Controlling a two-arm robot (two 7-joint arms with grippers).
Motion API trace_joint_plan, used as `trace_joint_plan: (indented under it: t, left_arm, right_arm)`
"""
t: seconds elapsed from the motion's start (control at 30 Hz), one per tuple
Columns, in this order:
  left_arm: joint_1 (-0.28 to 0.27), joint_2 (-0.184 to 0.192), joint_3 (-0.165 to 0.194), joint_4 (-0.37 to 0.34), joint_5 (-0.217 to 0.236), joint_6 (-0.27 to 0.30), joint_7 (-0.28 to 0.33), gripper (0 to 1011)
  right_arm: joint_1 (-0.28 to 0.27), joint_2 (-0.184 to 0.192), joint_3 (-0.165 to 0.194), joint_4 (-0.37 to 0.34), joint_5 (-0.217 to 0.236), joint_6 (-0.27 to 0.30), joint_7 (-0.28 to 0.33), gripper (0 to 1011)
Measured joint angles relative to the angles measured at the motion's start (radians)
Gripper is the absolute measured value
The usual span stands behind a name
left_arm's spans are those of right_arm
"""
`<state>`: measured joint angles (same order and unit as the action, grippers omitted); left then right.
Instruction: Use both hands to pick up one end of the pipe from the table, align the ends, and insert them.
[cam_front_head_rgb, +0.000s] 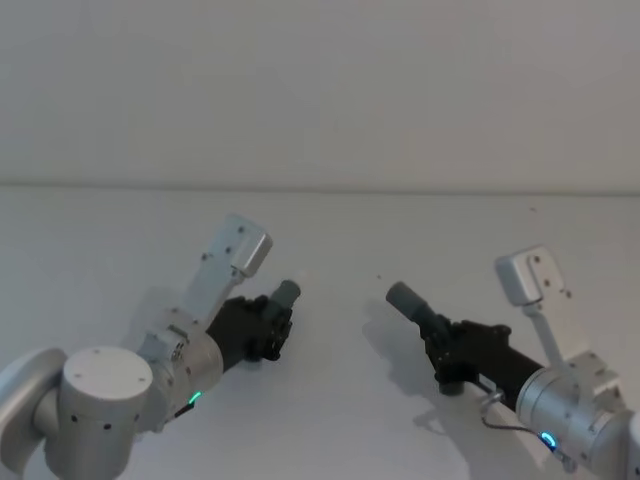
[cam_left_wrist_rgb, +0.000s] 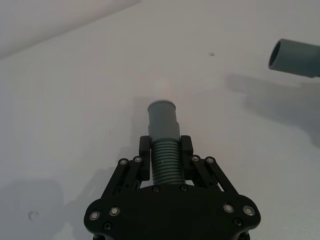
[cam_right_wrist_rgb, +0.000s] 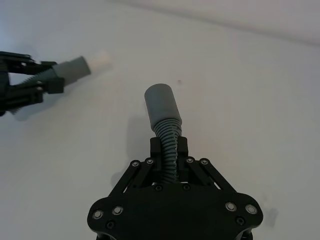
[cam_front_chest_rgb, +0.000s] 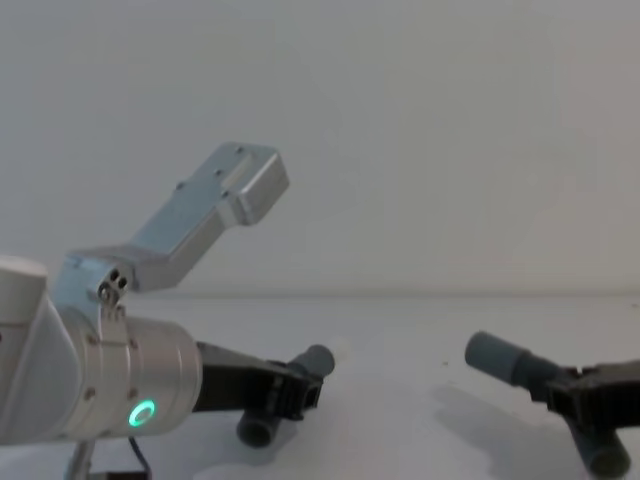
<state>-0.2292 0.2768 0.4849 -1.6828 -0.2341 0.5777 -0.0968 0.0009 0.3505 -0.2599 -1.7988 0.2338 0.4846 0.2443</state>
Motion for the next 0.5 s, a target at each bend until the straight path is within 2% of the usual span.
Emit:
trace_joint_plan:
  t: [0.3, 0.5]
  left_arm:
    - [-0.041, 0.044, 0.011, -0.017, 0.007, -0.009, -0.079, 334]
    - [-0.064, 0.082, 0.009, -0.02, -0.011, -0.032, -0.162, 335]
  right_arm:
    - [0.012, 0.054, 0.016, -0.001, 0.029, -0.096, 0.093, 149]
    - [0.014, 0.096, 0.022, 0.002, 0.046, -0.16, 0.161, 149]
